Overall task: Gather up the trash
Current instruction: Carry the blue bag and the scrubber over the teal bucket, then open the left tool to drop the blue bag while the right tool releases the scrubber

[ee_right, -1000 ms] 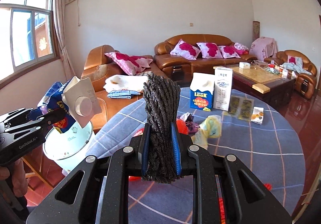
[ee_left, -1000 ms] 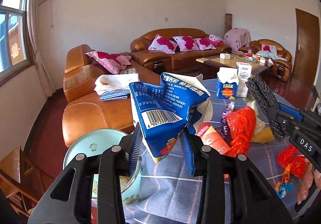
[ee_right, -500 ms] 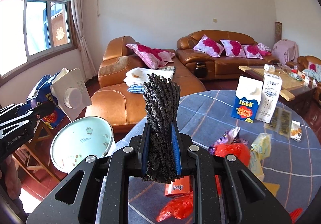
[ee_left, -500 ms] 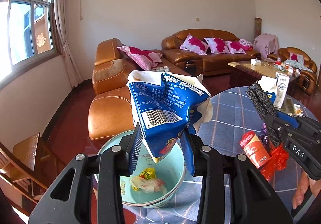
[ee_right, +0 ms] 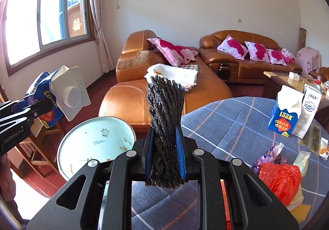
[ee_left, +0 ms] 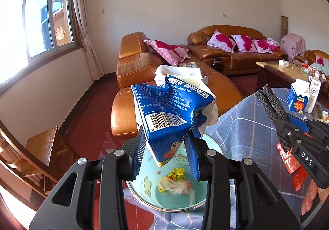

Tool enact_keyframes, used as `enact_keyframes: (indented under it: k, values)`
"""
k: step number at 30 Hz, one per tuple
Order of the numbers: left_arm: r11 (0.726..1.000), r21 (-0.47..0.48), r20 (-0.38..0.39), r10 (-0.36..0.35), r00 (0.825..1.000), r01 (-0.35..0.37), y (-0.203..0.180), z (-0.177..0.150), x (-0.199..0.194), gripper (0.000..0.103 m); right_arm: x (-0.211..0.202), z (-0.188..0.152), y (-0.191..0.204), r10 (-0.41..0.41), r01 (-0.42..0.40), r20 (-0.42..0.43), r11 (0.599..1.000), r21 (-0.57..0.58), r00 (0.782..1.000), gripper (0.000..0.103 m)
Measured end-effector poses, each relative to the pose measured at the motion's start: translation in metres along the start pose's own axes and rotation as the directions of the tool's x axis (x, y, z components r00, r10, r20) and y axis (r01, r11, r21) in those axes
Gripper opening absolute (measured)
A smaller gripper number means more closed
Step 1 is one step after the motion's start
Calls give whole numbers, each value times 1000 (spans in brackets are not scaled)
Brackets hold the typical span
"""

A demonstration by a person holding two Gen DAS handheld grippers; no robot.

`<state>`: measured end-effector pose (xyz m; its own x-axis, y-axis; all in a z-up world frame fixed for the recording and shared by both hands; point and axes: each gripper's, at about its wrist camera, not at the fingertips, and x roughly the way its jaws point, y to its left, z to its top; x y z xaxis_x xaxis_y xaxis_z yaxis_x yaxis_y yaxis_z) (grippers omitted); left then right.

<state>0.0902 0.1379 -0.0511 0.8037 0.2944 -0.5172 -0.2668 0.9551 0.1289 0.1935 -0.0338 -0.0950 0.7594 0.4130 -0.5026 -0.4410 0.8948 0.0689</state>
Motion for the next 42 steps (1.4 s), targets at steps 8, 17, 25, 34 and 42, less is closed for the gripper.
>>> enact_keyframes:
  k: [8,17,25,34,42]
  values:
    - [999,-7,-21,43,999,-43,11,-1,9,37,17,2,10,23,-23,-1,999,-27,1000,21]
    - [996,-14,-48,84,995,-85,18,-4,21,37,35,4,18,32,-32,1,997,-64,999,21]
    - [990,-16,-81,141,987,-142,27,-4,32,37,45,5,33,45,-44,7,993,-106,999,21]
    - [982,-15,-98,185,978,-187,35,-4,39,37,56,-3,43,46,-47,-8,987,-156,999,21]
    - [981,-1,-118,193,974,-194,32,-8,45,37,55,-4,49,64,-64,-6,980,-188,998,21]
